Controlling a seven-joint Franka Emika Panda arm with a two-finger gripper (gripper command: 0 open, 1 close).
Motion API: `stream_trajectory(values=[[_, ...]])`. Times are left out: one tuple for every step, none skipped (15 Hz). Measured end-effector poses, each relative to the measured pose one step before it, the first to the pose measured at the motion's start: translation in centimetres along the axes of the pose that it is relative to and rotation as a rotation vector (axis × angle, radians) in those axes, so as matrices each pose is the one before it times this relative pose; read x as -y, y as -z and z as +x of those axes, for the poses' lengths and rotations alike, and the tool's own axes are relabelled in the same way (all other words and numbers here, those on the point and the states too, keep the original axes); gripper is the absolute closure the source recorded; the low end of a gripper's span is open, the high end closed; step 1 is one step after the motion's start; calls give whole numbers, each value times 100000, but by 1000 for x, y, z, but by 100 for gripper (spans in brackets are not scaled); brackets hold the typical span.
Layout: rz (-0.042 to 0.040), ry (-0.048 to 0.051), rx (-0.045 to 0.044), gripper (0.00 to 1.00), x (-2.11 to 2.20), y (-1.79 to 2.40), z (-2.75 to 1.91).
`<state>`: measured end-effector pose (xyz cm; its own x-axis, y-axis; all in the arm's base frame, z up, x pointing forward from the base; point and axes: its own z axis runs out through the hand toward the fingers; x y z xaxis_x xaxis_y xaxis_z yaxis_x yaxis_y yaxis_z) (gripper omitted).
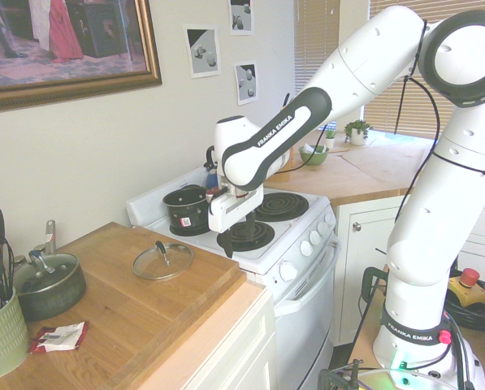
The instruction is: Cover the lid of the pot
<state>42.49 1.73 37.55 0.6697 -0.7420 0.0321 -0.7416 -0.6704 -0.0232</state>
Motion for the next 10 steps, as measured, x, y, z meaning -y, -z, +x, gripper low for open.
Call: stream_trajectory(values=[[-67,-2,65,0,2,-42,2],[333,-741,-532,0,36,218,105],[1493,-1225,-1750,0,300,1037,317],[2066,-1459,-3271,0,631,1632,290],[1863,-1819,-3821,0,944,1862,96],[1532,-1823,-3718,0,1352,1887,-127],[1308,-1843,-3232,0,1457,1610,-265],[1284,-2352,-2902,0,1574,1411,-211],[968,-2727,-2390,0,1539,1050,3],[441,-2536,-1809,0,1610,568,201]])
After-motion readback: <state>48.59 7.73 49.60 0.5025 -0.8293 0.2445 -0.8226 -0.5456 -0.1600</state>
